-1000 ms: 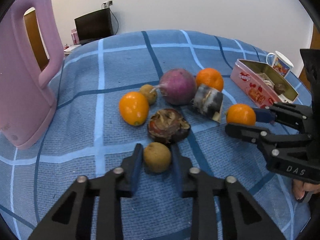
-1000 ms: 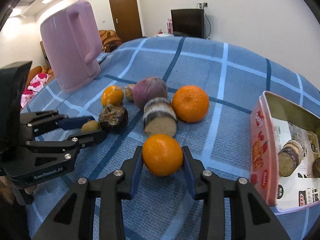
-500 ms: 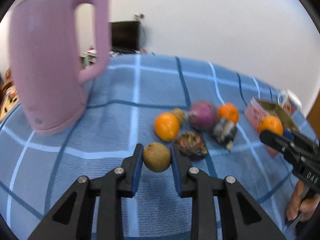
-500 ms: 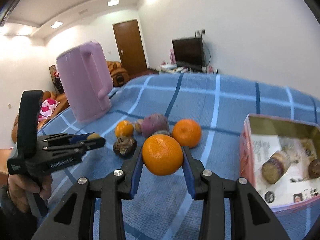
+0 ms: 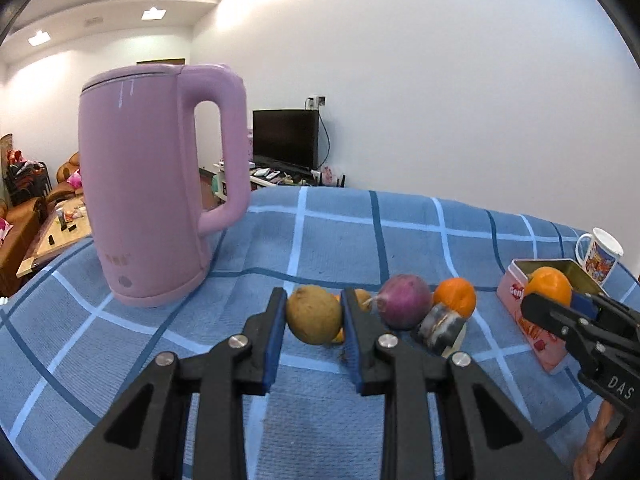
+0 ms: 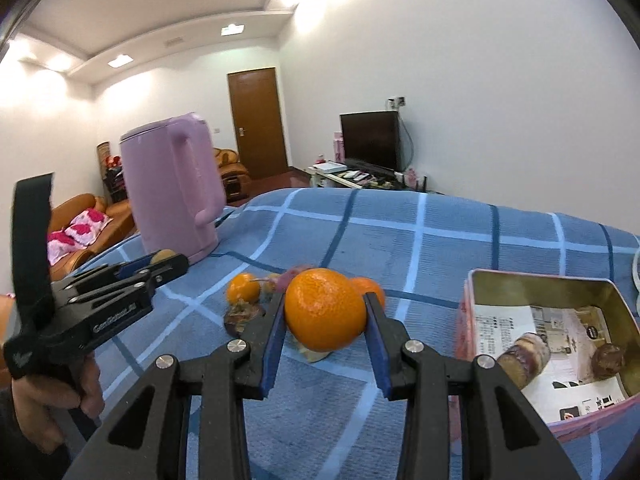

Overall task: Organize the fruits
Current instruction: 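Carry the brown fruit and orange into the tin box and open both tools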

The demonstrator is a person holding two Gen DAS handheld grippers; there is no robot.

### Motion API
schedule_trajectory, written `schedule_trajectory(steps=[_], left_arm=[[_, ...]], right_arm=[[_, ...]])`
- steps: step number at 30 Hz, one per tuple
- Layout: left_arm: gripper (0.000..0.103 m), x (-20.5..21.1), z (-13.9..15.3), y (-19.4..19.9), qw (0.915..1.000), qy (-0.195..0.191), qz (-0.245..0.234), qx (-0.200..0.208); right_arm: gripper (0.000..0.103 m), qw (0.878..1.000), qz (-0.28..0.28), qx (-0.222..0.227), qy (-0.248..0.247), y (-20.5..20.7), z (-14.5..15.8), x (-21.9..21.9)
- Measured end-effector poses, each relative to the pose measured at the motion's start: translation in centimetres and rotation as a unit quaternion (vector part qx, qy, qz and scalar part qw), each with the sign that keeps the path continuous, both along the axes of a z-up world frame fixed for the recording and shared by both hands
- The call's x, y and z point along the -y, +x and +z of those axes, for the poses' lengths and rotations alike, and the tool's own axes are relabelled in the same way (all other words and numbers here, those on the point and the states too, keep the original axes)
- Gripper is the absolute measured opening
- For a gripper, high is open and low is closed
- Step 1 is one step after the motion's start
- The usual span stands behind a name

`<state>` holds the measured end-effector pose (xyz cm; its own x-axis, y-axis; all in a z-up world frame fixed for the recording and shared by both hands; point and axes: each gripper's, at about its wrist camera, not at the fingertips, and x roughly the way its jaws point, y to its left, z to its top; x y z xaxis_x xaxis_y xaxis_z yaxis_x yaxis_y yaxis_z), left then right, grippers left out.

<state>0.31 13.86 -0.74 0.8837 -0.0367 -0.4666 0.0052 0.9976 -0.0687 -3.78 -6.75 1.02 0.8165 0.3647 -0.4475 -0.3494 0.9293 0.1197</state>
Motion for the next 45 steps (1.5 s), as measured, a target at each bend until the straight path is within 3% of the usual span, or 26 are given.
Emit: schedule_trajectory(steps=[28, 45], left_arm=[[0.029, 7.8, 0.1, 0.6, 0.9994, 0.026, -0.017, -0.013], [0.029, 13.0, 0.1, 1.2, 0.9977, 0.035, -0.057, -0.011]], right_arm=[[0.040, 0.997, -0.066, 0.029, -0.005, -0.3, 1.3, 6.7], [0.040, 0.991, -0.130, 0.032, 0.009, 0.0, 1.6, 13.4]])
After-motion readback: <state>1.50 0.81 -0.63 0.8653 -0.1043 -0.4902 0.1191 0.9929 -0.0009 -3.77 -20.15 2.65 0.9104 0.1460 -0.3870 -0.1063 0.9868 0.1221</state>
